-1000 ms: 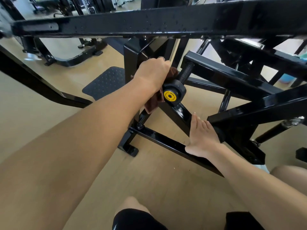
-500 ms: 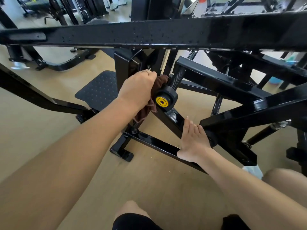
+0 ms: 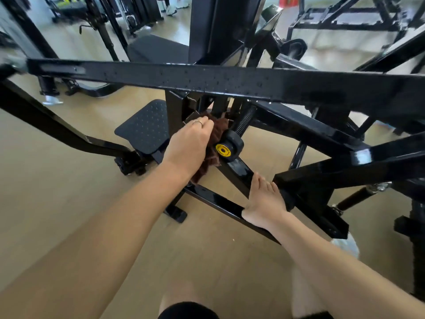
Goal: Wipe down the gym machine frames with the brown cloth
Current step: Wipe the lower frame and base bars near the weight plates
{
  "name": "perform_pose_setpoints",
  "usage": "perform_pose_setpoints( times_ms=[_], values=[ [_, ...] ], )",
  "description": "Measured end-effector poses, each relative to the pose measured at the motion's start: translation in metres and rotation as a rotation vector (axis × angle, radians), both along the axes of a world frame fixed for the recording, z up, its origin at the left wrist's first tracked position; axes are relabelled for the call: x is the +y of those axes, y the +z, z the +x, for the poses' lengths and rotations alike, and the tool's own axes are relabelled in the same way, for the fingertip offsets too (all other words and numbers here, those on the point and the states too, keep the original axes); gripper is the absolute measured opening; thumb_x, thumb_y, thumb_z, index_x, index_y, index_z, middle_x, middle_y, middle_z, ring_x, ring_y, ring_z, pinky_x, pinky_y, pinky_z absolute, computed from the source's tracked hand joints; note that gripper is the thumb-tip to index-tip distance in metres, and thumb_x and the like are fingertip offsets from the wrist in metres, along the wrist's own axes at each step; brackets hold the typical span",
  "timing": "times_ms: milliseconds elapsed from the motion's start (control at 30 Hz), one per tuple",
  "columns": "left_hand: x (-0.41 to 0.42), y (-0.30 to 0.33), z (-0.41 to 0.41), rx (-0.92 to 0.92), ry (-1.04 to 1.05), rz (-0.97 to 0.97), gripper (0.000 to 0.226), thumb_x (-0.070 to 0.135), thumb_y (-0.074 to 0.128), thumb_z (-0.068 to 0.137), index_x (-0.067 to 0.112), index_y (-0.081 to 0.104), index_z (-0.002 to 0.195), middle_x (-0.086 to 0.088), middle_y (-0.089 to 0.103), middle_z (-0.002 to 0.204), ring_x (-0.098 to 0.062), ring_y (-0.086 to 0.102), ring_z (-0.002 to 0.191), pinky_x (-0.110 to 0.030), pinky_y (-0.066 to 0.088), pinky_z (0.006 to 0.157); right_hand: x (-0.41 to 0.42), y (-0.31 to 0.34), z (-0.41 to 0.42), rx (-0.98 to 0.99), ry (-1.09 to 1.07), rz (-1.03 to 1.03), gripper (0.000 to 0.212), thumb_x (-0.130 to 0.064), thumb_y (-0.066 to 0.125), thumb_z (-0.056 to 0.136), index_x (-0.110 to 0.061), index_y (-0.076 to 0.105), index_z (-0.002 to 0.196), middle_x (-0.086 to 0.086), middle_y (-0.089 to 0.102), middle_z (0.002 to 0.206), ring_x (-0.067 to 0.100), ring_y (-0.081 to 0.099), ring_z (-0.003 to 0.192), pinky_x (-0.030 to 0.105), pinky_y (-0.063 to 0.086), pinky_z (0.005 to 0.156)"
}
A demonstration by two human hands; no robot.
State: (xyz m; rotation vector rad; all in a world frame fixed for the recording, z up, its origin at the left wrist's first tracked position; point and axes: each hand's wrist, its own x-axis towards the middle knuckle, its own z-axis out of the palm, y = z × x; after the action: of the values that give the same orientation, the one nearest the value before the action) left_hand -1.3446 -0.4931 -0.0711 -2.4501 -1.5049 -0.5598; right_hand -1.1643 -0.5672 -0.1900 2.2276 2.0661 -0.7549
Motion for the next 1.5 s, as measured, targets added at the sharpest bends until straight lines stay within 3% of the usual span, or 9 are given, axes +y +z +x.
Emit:
perform_pose_setpoints(
  times_ms=[133, 300, 500, 667, 800, 933, 1067, 1267, 1500],
  values=[
    [0.000, 0.026, 0.000, 0.100, 0.097, -0.249, 0.033, -0.004, 0.050, 0.095, 0.009, 0.061, 0.124, -0.011, 0.065, 0.125, -0.030, 0.061, 0.116, -0.040, 0.051, 0.084, -0.030, 0.049, -0.024, 0.355, -0.196, -0.082, 0.099, -0.016, 0.063, 0.084, -0.022, 0.005, 0.164, 0.009, 0.031, 0.162, 0.032, 0.037, 0.144, 0.043, 0.040, 0.115],
    [-0.028, 0.080, 0.019, 0.346, 0.204, -0.640, 0.019, 0.017, 0.050, 0.099, 0.023, 0.066, 0.093, 0.005, 0.058, 0.076, -0.015, 0.054, 0.065, -0.026, 0.036, 0.061, -0.065, 0.148, -0.033, 0.687, -0.295, -0.141, 0.087, 0.003, 0.045, 0.087, -0.030, 0.018, 0.163, -0.006, 0.027, 0.165, 0.018, 0.026, 0.152, 0.026, 0.031, 0.106],
    [-0.103, 0.112, 0.020, 0.023, 0.156, -1.007, 0.018, 0.016, 0.057, 0.096, 0.021, 0.057, 0.113, -0.001, 0.065, 0.112, -0.027, 0.062, 0.105, -0.038, 0.048, 0.086, -0.105, 0.241, -0.025, 0.693, -0.320, -0.240, 0.040, -0.011, 0.053, 0.100, -0.024, 0.053, 0.137, -0.009, 0.057, 0.124, 0.012, 0.053, 0.118, 0.030, 0.042, 0.105],
    [-0.155, 0.159, 0.020, -0.244, 0.192, -1.231, 0.020, 0.024, 0.063, 0.096, 0.035, 0.061, 0.113, 0.012, 0.061, 0.099, -0.005, 0.061, 0.086, -0.023, 0.045, 0.072, -0.138, 0.300, -0.004, 1.019, -0.541, -0.515, 0.054, -0.005, 0.059, 0.094, -0.032, 0.048, 0.140, -0.007, 0.062, 0.117, 0.007, 0.060, 0.103, 0.011, 0.048, 0.071],
    [-0.166, 0.217, 0.036, -0.461, 0.158, -1.310, 0.016, 0.031, 0.069, 0.094, 0.046, 0.065, 0.097, 0.010, 0.074, 0.099, -0.012, 0.069, 0.098, -0.033, 0.054, 0.087, -0.148, 0.348, 0.015, 1.209, -0.781, -0.504, 0.048, -0.025, 0.057, 0.102, -0.033, 0.044, 0.148, -0.013, 0.057, 0.126, 0.000, 0.055, 0.098, 0.014, 0.043, 0.076],
    [-0.170, 0.269, 0.067, -0.796, 0.240, -1.424, 0.009, 0.036, 0.072, 0.093, 0.040, 0.068, 0.099, 0.017, 0.076, 0.086, -0.001, 0.072, 0.084, -0.013, 0.054, 0.065, -0.152, 0.386, 0.038, 1.249, -0.870, -0.414, 0.028, -0.046, 0.072, 0.092, -0.035, 0.065, 0.118, -0.007, 0.074, 0.110, 0.013, 0.069, 0.104, 0.029, 0.052, 0.084],
    [-0.167, 0.304, 0.091, -0.963, 0.286, -1.531, 0.037, 0.046, 0.071, 0.091, 0.024, 0.068, 0.120, 0.001, 0.077, 0.104, -0.017, 0.073, 0.099, -0.031, 0.061, 0.084, -0.149, 0.416, 0.070, 1.197, -0.899, -0.321, 0.030, -0.049, 0.078, 0.086, -0.031, 0.071, 0.109, -0.006, 0.078, 0.097, 0.016, 0.074, 0.095, 0.034, 0.061, 0.082],
    [-0.162, 0.325, 0.123, -0.918, 0.343, -1.631, 0.053, 0.048, 0.071, 0.091, 0.020, 0.054, 0.133, -0.003, 0.069, 0.123, -0.021, 0.068, 0.110, -0.040, 0.056, 0.097, -0.140, 0.439, 0.112, 1.089, -0.870, -0.239, 0.015, -0.030, 0.072, 0.095, -0.021, 0.067, 0.105, 0.005, 0.075, 0.103, 0.026, 0.074, 0.095, 0.043, 0.063, 0.085],
    [-0.138, 0.309, 0.167, -0.679, 0.310, -1.516, 0.032, 0.020, 0.074, 0.088, 0.026, 0.054, 0.113, 0.007, 0.065, 0.105, -0.008, 0.063, 0.094, -0.020, 0.050, 0.064, -0.109, 0.423, 0.151, 0.832, -0.823, -0.099, 0.007, -0.031, 0.063, 0.101, -0.027, 0.061, 0.106, -0.005, 0.065, 0.105, 0.018, 0.062, 0.102, 0.033, 0.057, 0.084]
  ],
)
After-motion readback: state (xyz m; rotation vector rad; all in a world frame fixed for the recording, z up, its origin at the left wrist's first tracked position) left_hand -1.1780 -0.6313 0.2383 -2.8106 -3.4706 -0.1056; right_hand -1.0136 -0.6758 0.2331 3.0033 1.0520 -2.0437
